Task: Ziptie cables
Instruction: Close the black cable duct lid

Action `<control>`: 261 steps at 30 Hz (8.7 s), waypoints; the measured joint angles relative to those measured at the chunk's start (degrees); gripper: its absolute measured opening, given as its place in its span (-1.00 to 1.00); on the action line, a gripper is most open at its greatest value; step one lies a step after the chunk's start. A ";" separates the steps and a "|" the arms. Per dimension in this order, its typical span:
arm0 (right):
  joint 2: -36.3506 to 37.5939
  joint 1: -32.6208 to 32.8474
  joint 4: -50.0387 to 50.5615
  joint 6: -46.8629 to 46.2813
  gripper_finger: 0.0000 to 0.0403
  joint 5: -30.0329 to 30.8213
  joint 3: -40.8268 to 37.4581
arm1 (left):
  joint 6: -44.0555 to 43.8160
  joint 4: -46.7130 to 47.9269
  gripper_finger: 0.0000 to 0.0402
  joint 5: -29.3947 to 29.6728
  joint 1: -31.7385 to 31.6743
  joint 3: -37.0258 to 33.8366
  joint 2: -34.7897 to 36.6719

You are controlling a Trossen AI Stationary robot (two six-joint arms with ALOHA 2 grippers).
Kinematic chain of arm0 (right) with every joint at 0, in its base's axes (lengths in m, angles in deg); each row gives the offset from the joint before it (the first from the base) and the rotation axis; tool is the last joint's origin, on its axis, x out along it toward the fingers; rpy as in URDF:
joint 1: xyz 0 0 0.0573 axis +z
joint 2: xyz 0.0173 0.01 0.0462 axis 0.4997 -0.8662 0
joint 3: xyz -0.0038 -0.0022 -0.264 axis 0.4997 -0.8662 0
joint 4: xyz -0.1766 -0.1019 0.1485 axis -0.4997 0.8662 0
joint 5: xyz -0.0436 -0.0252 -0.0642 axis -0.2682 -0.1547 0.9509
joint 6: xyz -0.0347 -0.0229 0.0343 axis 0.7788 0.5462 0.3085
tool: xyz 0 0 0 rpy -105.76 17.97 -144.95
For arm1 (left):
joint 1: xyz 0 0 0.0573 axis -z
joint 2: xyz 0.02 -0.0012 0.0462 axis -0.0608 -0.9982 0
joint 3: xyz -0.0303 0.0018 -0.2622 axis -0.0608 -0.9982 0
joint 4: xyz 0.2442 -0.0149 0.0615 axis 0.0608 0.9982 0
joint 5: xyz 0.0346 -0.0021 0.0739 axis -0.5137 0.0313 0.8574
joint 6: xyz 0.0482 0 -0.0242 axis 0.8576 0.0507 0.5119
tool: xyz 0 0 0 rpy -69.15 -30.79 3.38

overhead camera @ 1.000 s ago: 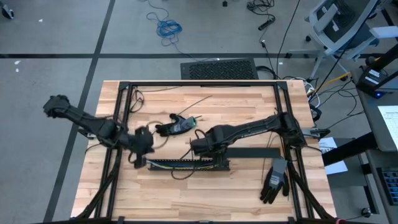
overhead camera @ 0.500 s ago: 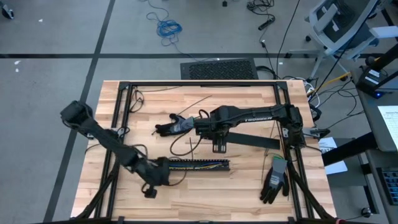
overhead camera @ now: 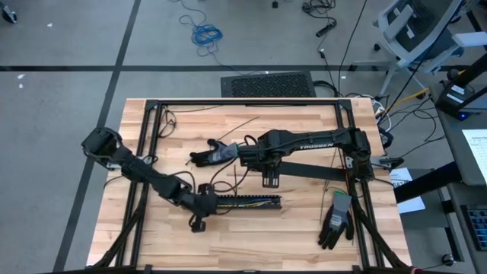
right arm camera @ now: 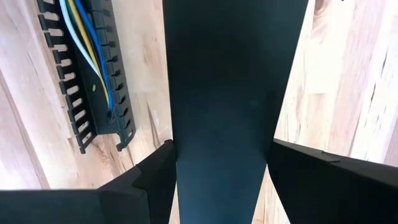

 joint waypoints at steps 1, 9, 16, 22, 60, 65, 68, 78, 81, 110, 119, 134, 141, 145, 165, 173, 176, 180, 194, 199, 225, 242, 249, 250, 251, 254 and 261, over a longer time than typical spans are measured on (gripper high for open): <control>0.05 0.00 0.05 0.09 -0.02 0.02 0.00 | 0.15 -0.43 -1.00 -0.02 -0.40 0.00 0.00; 1.63 -0.58 0.40 0.01 -0.02 0.32 0.00 | 0.50 -3.78 -1.00 -0.02 -2.52 0.02 0.00; 3.33 -1.43 0.47 -1.31 -0.02 2.04 0.00 | 0.61 -11.06 -1.00 -0.06 -3.11 0.14 -1.72; 3.59 -1.68 1.00 -2.29 -0.02 2.01 0.00 | 4.26 -12.41 -1.00 -3.20 -4.01 2.09 -5.54; 3.65 -1.68 2.43 -3.60 -0.02 3.52 0.00 | -3.05 -10.60 -1.00 10.99 -8.28 14.14 -11.47; 3.65 -1.68 2.69 -3.56 -0.02 3.52 0.00 | 5.39 -12.37 -1.00 4.86 -7.98 15.54 -11.45; 3.65 -1.67 2.97 -3.42 -0.02 4.29 0.00 | 13.61 -15.86 -1.00 0.00 -9.07 15.55 -11.55; 5.62 -2.10 3.72 -4.71 -0.02 6.53 -0.02 | 19.25 -12.75 -1.00 -2.98 -12.24 17.62 -18.13; 7.07 -2.83 3.70 -6.08 -0.02 6.55 -0.02 | 21.13 -11.80 -1.00 -2.45 -11.48 18.89 -20.34; 13.33 -1.78 -4.68 -5.68 -0.02 -2.81 -8.33 | 18.82 32.65 -1.00 13.00 -11.20 22.37 18.25; 4.86 6.16 -6.89 -0.32 -0.02 -6.56 -12.44 | -3.98 48.79 -1.00 37.53 -5.96 21.72 35.81; -2.42 6.21 -15.06 -7.13 -0.02 -9.06 -12.41 | -1.52 53.94 -1.00 40.33 -5.86 21.64 35.42; -2.56 5.57 -16.24 -3.84 -0.02 -9.01 -12.41 | -1.42 53.84 -1.00 40.30 -5.86 21.64 33.98; -2.90 5.60 -17.39 0.55 -0.02 -8.57 -12.41 | -1.53 53.85 -1.00 40.33 -5.86 21.64 34.14; -3.39 3.83 -19.91 -0.69 -0.02 -9.16 -12.41 | -4.60 53.82 -1.00 40.30 -5.86 21.64 34.12; -4.78 2.51 -18.77 -0.58 -0.02 -12.53 -12.41 | -4.61 53.82 -1.00 40.30 -5.86 21.64 34.12; -6.78 2.51 -17.49 1.09 -0.02 -13.11 -12.41 | -4.60 53.82 -1.00 40.31 -5.86 21.64 34.12; -7.30 2.57 -17.61 1.41 -0.02 -12.30 -12.39 | -4.59 53.82 -1.00 40.31 -5.86 21.64 34.12; -7.15 2.34 -18.95 1.99 -0.02 -12.07 -12.41 | 0.94 47.66 -1.00 32.45 -5.86 19.24 30.81; -7.13 2.34 -19.02 2.73 -0.02 -11.82 -12.41 | 6.06 30.77 -1.00 30.17 -5.86 8.80 26.10; -7.28 2.10 -20.42 2.20 -0.02 -11.72 -12.41 | -9.17 -32.15 -1.00 20.86 -4.03 -13.36 4.90; -7.30 2.08 -20.53 1.89 -0.02 -11.72 -12.44 | 0.92 -50.43 -1.00 12.92 -15.01 -8.80 -9.78; -7.32 2.08 -20.50 1.79 -0.02 -11.71 -12.44 | 1.96 -51.76 -1.00 5.12 -17.77 -3.39 -15.25; -7.32 2.08 -20.50 1.78 -0.02 -11.69 -12.44 | 1.86 -51.82 -1.00 4.16 -17.77 -2.65 -15.96; -7.32 2.10 -20.48 1.78 -0.02 -11.69 -12.44 | 1.61 -51.85 -1.00 3.16 -17.72 -2.09 -16.44; -7.32 2.12 -20.48 1.78 -0.02 -11.52 -12.46 | 1.46 -51.84 -1.00 1.72 -17.35 -1.58 -16.65; -7.32 2.08 -20.48 1.85 -0.02 -11.67 -12.45 | 1.76 -50.78 -1.00 1.33 -16.29 -1.36 -17.22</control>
